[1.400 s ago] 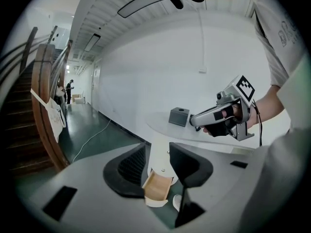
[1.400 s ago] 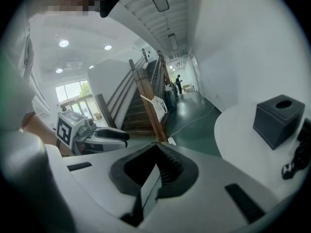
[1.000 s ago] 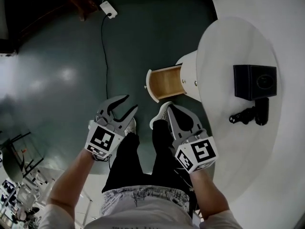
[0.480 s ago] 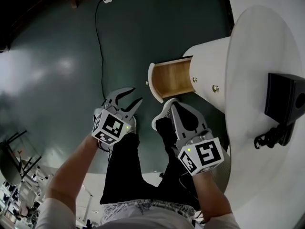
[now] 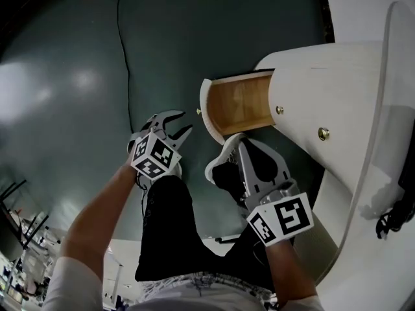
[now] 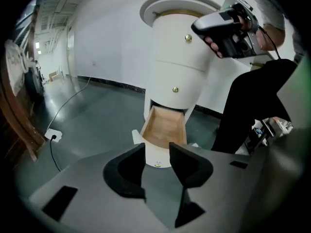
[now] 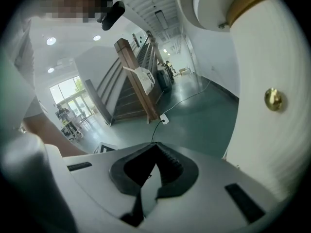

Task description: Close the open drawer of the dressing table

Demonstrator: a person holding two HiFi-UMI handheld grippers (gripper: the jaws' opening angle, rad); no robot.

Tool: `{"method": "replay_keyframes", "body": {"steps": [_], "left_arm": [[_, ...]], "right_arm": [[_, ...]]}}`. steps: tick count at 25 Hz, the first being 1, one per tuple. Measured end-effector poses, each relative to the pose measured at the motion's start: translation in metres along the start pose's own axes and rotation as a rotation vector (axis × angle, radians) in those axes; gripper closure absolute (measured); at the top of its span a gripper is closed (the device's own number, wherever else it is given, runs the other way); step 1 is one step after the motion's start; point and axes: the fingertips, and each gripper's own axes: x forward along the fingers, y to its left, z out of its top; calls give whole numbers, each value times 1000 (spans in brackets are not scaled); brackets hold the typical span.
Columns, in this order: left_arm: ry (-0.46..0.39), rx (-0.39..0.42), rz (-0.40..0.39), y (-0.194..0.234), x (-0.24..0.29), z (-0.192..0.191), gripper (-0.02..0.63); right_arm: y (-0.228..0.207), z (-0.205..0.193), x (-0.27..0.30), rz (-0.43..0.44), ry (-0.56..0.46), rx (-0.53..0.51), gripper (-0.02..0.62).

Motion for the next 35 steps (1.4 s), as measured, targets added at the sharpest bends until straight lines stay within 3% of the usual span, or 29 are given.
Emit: {"method": "replay_keyframes", "body": {"steps": [8,19,35], "left_arm": [[94,34,-54,3,74,-71,436],[187,77,-111,-3,142,-126,436],[276,127,-149,-9,184,-147,472]], "right_arm": [[-19,-35,23,-1,-4,23,586],[-38,-65,33,-20,14,62,586],[-46,-75,33,-30,5,67,586]]}}
